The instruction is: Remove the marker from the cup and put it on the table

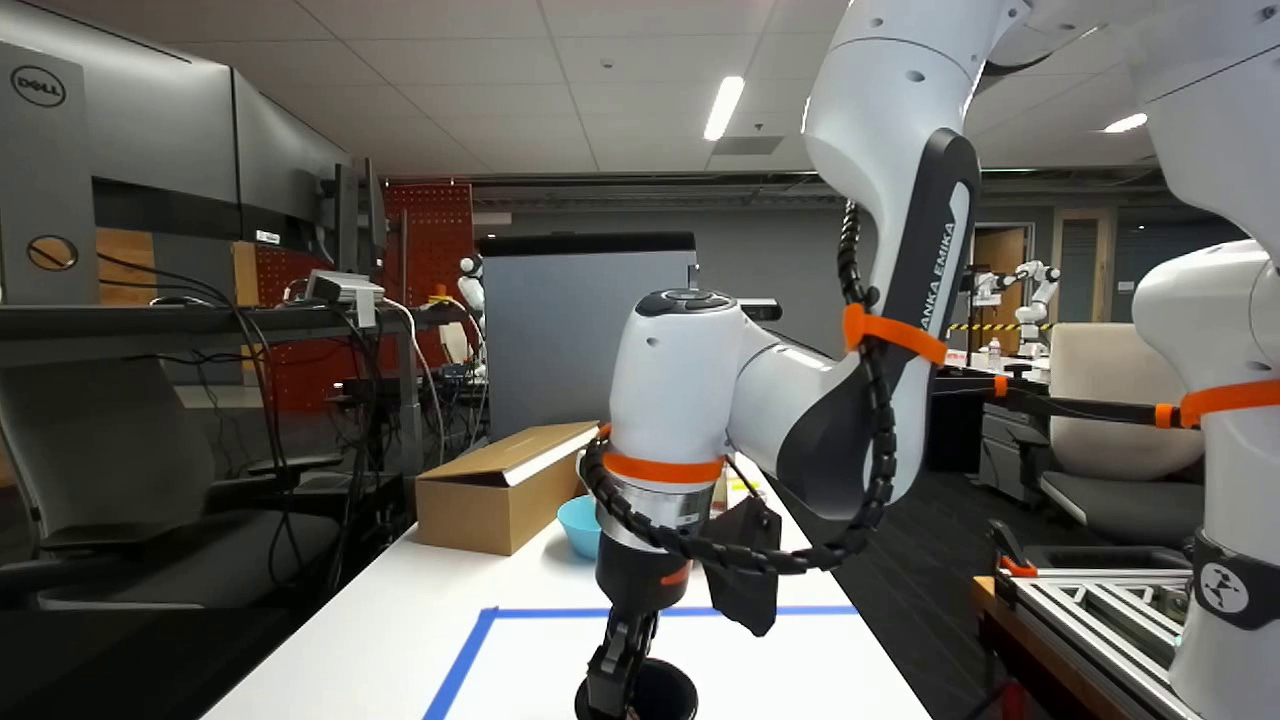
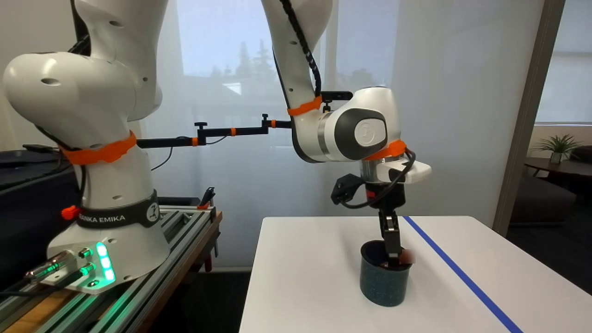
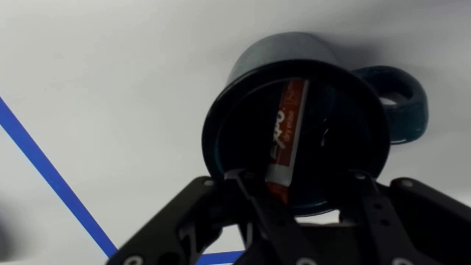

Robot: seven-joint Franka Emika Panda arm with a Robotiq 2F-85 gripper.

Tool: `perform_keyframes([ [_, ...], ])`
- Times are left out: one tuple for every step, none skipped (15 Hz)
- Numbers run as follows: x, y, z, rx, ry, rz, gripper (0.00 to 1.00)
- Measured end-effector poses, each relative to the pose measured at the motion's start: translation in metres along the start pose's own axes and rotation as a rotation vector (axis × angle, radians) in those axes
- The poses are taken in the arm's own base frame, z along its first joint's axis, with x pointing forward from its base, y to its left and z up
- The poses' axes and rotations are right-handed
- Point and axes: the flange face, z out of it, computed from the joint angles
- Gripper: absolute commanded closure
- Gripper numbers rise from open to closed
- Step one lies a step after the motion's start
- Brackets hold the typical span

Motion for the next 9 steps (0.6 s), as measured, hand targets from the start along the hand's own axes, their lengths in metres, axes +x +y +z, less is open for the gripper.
perform_keyframes([
  [0.000, 0.000, 0.002, 0.000, 0.000, 0.002, 0.66],
  [-0.001, 0.000, 0.004, 0.001, 0.000, 0.005, 0.67],
  [-0.001, -0.001, 0.006, 0.001, 0.001, 0.007, 0.62],
  [-0.002, -0.002, 0.008, 0.002, 0.001, 0.007, 0.76],
  [-0.002, -0.002, 0.011, 0.003, 0.002, 0.007, 0.92],
  [-0.002, -0.002, 0.013, 0.003, 0.002, 0.007, 1.00],
  [-0.002, -0.002, 0.015, 0.001, 0.002, 0.006, 0.98],
  [-0.001, -0.002, 0.015, 0.001, 0.005, 0.005, 0.95],
  [0.000, -0.003, 0.015, 0.000, 0.006, 0.004, 0.95],
])
